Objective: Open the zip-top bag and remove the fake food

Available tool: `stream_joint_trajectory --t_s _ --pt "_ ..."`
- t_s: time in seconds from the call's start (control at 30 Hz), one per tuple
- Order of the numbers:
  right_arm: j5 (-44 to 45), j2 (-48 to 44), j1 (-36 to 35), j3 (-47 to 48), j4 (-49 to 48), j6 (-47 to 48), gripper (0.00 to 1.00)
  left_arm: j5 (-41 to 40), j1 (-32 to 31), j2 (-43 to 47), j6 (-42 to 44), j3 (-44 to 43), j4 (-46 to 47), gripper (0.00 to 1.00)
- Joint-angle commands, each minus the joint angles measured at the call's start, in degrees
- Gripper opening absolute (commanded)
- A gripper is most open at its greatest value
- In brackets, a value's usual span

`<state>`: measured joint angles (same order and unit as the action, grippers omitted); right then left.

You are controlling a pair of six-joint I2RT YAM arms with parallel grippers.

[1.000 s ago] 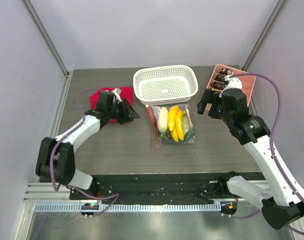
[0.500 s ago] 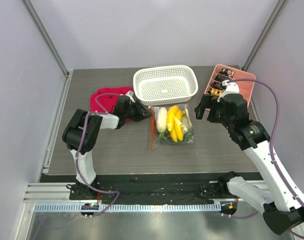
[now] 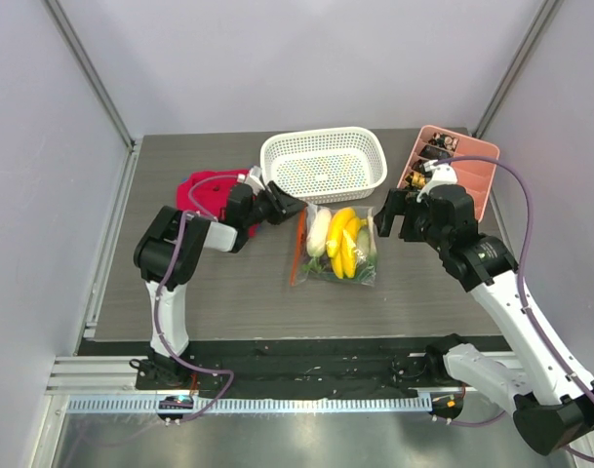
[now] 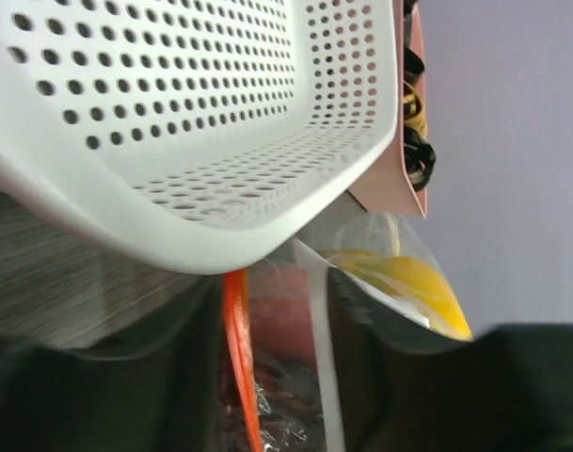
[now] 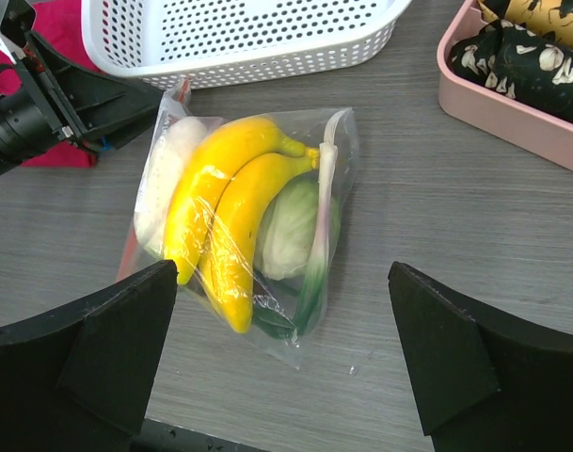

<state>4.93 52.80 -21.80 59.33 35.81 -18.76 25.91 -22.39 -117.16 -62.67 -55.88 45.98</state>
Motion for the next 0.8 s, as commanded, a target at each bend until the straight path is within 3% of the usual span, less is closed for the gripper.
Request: stream_joint_trajectory --t_s 0.0,0.03,0.17,0.2,0.23,0.43,0.53,0.57,0.6,0.63,0.67,0.7,0.77 --pt "-2.03 -0.41 -0.26 -0.44 -4.17 0.39 1.0 3.97 0.42 -1.13 -2.71 -0.46 6.41 0.65" --pt "-2.38 -0.67 -0.26 -0.62 -4.43 0.4 1.0 4.23 0.51 -1.4 -3.15 -0.46 6.41 0.7" --pt "-2.91 -1.11 -0.26 -1.15 -4.96 0.57 1.0 5.72 0.42 -2.19 -2.98 -0.89 6.41 0.76" --pt "-2.82 -1.2 -0.26 -1.23 -5.05 0.66 1.0 7.82 0.42 -2.89 -3.24 -1.51 6.49 0.91" --pt "-2.65 -1.2 -0.26 -1.32 -5.14 0.75 0.99 8.71 0.42 -3.5 -3.68 -2.3 6.76 1.0" --pt "-2.91 -0.59 -0.26 -2.11 -5.75 0.57 1.0 9.51 -0.72 -7.98 -7.54 -3.18 12.63 1.0" --pt "-3.78 -0.15 -0.26 -2.38 -6.37 0.4 1.0 10.04 -1.07 -11.32 -13.42 -4.41 21.77 0.81" --pt "-3.87 0.29 -0.35 -2.38 -6.37 0.31 1.0 10.04 -0.99 -12.29 -14.66 -4.59 23.35 0.66" --pt "-4.14 0.38 -0.26 -2.38 -6.37 0.39 1.0 10.21 -0.99 -12.47 -15.97 -4.85 26.07 0.6" --pt "-4.22 0.47 -0.35 -2.38 -6.28 0.31 1.0 10.82 -0.99 -12.39 -16.16 -5.12 26.36 0.53" --pt "-4.23 0.55 -0.35 -2.38 -6.28 0.48 1.0 11.09 -0.99 -12.13 -16.08 -5.21 26.36 0.4" --pt "-4.23 0.64 -0.35 -2.46 -6.37 0.48 1.0 11.26 -0.99 -11.25 -15.73 -5.21 26.18 0.36" --pt "-4.14 0.82 -0.35 -2.73 -6.37 0.48 1.0 11.44 -1.07 -9.67 -14.76 -4.68 24.69 0.09"
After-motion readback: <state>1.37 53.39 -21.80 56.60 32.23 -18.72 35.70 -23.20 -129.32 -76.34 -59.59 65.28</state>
